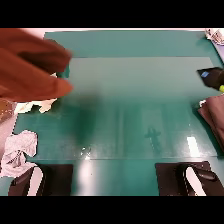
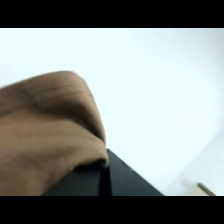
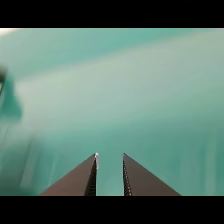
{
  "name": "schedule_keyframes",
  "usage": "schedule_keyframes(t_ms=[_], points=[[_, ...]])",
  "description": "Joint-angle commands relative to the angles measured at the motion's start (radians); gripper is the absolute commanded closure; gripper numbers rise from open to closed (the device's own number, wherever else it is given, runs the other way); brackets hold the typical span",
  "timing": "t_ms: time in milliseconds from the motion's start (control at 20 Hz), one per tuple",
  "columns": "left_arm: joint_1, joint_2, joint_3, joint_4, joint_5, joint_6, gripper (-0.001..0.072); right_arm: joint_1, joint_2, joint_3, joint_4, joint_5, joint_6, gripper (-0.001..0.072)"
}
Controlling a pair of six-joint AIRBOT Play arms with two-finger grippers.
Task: Fold the shirts.
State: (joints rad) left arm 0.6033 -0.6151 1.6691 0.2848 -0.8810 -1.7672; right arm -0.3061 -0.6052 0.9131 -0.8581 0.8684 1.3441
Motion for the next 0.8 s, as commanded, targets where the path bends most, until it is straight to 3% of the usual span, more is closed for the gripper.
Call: schedule_keyframes(t_ms=[0,150,350,450,600,750], points=[[0.000,-0.020,0.080,-0.124,0.019,-0.008,0.0685,-0.053,0.052,0.001,0.003,-0.173,0.003,0.0507],[0.000,-0.035,0.080,-0.138,-0.005,-0.007,0.0685,-0.056,0.072,0.001,0.006,-0.241,0.003,0.0507],[0.000,-0.080,0.087,-0.137,-0.106,0.010,0.0685,-0.056,0.060,0.002,0.130,-0.246,0.002,0.0508],[0.000,-0.137,0.087,-0.075,-0.098,0.053,0.0685,-0.056,0.036,0.004,0.159,-0.236,0.002,0.0508],[-0.002,-0.291,0.087,-0.074,-0.205,0.171,0.0685,-0.056,0.007,0.009,0.156,-0.146,0.001,0.0508],[-0.140,-0.438,0.087,-0.012,-0.230,0.263,0.0685,-0.056,-0.046,0.060,0.147,-0.017,-0.031,0.0508]])
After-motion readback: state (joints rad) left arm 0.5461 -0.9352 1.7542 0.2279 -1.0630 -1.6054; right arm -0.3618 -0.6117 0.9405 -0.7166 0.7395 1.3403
